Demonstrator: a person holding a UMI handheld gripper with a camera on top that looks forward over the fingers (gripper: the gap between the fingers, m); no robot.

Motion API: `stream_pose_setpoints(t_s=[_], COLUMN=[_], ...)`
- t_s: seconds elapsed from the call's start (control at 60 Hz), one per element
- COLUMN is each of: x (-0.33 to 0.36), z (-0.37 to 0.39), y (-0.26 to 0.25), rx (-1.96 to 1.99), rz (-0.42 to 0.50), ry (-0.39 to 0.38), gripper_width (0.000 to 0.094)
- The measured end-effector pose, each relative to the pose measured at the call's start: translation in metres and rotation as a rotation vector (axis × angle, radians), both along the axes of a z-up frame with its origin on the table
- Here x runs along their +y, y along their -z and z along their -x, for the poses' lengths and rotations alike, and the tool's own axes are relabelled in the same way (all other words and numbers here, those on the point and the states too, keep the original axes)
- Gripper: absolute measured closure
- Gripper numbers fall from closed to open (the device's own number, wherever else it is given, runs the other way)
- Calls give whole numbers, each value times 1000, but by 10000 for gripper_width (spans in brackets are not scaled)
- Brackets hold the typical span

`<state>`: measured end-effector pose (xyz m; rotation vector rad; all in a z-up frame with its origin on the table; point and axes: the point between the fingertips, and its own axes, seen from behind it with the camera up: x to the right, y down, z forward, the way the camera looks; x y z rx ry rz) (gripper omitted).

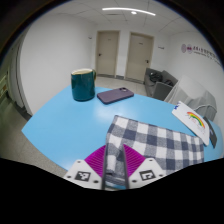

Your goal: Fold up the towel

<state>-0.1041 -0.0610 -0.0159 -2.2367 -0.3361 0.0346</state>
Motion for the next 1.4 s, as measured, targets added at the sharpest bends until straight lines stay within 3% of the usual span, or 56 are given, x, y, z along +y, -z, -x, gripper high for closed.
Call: stream_pose_setpoints(t_s=[0.017, 0.05, 0.233, 0.35, 0.483, 0.583, 0.717, 0.833, 0.9, 0.967, 1.05, 1.1, 1.283, 1.4], x=[1, 6, 5, 1, 2, 4, 1, -6, -8, -13, -23, -31, -77, -126], z=[-5, -12, -10, -18, -83, -161, -266, -319, -326, -325, -326, -320, -287, -258], y=[0, -1, -7, -43, -112, -132, -99, -54, -38, -34, -45, -58, -111, -135], rx=[-16, -40, -37, 78, 172, 194, 107, 64, 68, 72, 76, 85, 134, 171], rz=[-8, -33, -67, -63, -142, -173, -122, -44, -10, 10, 0, -14, -89, -92], ry=[9, 21, 3, -3, 102, 226, 412, 488, 490, 498, 520, 525, 510, 497], gripper_width=[676, 863, 921, 922, 918, 912, 903, 894, 843, 674, 199, 87, 91, 93])
